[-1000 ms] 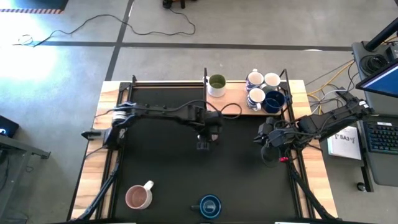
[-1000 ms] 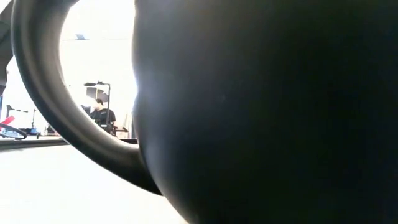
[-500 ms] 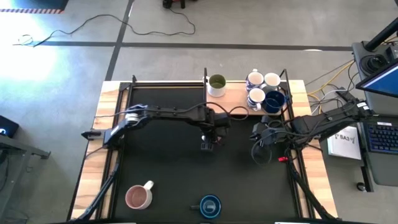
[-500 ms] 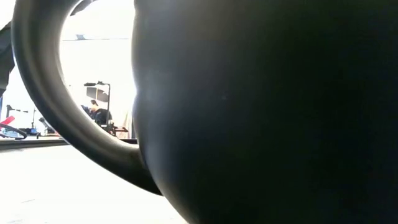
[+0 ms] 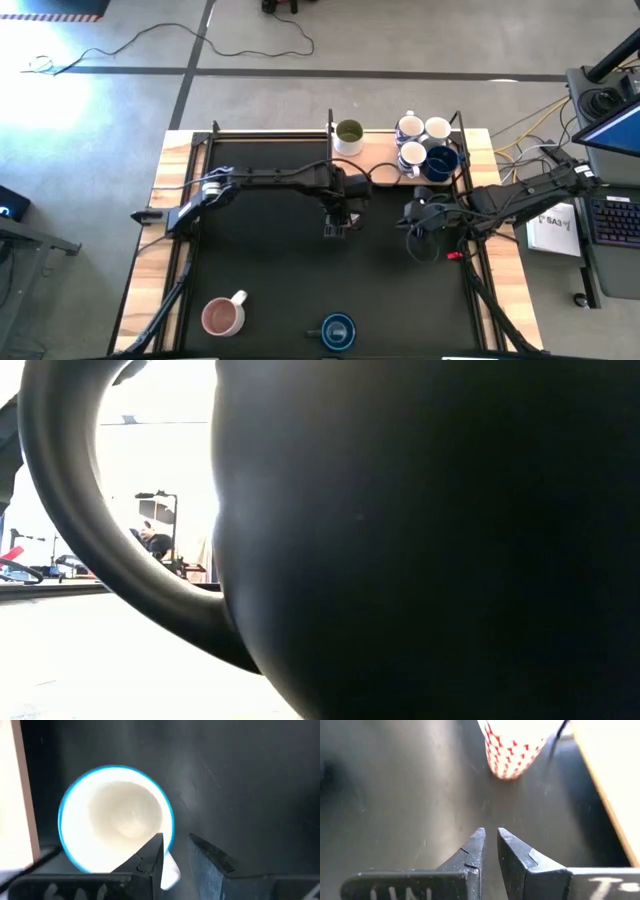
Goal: Place coffee mugs
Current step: Put the red patterned mug on the shelf
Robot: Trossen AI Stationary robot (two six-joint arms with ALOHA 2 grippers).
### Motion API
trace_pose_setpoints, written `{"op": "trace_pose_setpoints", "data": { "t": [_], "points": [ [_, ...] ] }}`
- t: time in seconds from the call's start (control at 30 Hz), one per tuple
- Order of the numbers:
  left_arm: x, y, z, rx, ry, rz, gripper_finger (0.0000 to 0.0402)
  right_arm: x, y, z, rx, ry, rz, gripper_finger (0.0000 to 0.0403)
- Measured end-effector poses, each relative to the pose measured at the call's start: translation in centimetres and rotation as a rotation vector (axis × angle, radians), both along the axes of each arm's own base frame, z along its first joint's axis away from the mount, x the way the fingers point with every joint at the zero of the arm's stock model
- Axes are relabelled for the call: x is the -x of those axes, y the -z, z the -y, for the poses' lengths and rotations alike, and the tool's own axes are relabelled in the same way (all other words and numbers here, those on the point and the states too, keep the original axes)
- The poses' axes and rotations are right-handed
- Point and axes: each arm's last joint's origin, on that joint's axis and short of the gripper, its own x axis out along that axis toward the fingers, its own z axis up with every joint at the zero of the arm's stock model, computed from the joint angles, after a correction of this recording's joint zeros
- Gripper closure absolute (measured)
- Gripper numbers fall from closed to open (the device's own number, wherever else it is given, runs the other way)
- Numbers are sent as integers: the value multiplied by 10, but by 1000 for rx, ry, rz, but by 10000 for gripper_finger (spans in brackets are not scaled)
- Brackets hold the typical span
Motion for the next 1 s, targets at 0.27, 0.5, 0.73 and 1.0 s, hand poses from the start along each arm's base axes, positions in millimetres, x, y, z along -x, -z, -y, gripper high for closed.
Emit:
{"op": "trace_pose_setpoints", "data": {
  "t": [0.27, 0.5, 0.73, 1.0],
  "points": [
    [15, -21, 13, -164, -96, -30, 330, -16, -4, 12, 63, -102, 83, 364],
    [46, -35, 31, -195, -181, -56, 330, -40, 4, 25, 104, -178, 72, 364],
    [93, -14, 34, -158, -329, -69, 330, -65, 1, 28, 128, -287, 58, 364],
    [133, 7, 34, -59, -430, 136, 330, -97, -4, 32, 236, -201, -13, 350]
  ]
}}
